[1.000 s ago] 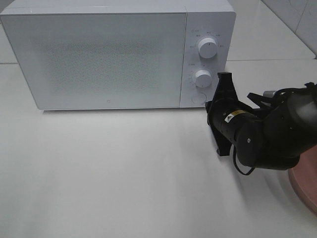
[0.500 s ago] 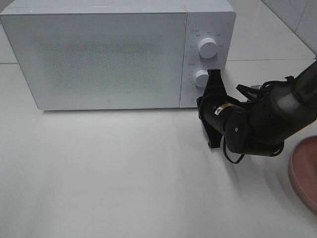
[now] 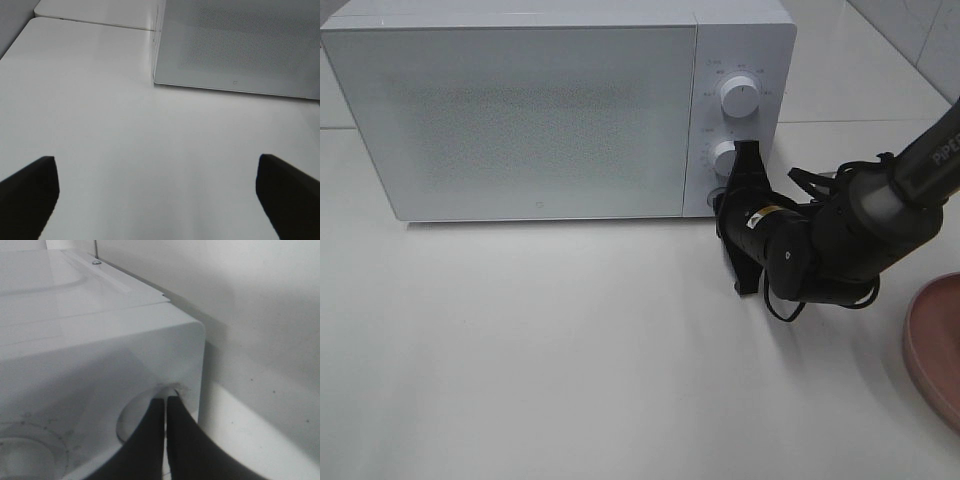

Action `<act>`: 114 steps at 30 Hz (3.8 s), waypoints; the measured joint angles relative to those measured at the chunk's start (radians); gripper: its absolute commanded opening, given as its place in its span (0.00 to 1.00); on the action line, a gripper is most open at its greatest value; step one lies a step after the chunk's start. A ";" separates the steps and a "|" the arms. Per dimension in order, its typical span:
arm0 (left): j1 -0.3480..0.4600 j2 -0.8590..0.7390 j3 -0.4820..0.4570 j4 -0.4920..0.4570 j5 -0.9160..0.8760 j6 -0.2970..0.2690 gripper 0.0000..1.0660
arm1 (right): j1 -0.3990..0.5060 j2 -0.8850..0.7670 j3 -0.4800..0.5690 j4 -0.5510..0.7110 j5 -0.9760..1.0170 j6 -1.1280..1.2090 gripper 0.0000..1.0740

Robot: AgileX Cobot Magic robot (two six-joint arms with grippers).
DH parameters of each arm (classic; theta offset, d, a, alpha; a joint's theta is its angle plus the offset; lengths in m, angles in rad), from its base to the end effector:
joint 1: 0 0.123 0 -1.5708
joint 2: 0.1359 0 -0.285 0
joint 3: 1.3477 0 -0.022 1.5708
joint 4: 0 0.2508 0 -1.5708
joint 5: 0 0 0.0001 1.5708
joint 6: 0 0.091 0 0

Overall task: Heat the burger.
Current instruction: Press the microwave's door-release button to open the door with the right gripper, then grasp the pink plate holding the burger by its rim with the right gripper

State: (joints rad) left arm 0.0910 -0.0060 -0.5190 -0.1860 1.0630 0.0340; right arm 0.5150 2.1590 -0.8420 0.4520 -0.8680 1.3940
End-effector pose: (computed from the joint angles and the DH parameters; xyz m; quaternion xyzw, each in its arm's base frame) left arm -0.0075 -0.0155 0.2834 -0.0192 0.8434 -0.0595 0.5336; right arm 0.3386 0.1568 0.0729 0.5370 0.6336 0.4183 0.3678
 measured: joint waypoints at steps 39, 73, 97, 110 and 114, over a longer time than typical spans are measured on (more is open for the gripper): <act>0.000 0.000 0.000 0.000 0.000 0.000 0.94 | 0.003 -0.020 0.005 0.012 -0.041 -0.015 0.00; 0.000 0.000 0.000 0.000 0.000 0.000 0.94 | 0.009 0.021 -0.096 0.137 0.042 -0.123 0.00; 0.000 0.000 0.000 0.000 0.000 0.000 0.94 | 0.010 -0.016 -0.051 0.113 0.018 -0.133 0.00; 0.000 0.000 0.000 0.000 0.000 0.000 0.94 | 0.030 -0.113 0.058 0.094 -0.049 -0.128 0.00; 0.000 0.000 0.000 0.000 0.000 0.000 0.94 | 0.030 -0.152 0.092 0.080 -0.025 -0.129 0.00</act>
State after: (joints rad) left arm 0.0910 -0.0060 -0.5190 -0.1860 1.0630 0.0340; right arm 0.5450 2.0070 -0.7500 0.5320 -0.8930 1.2650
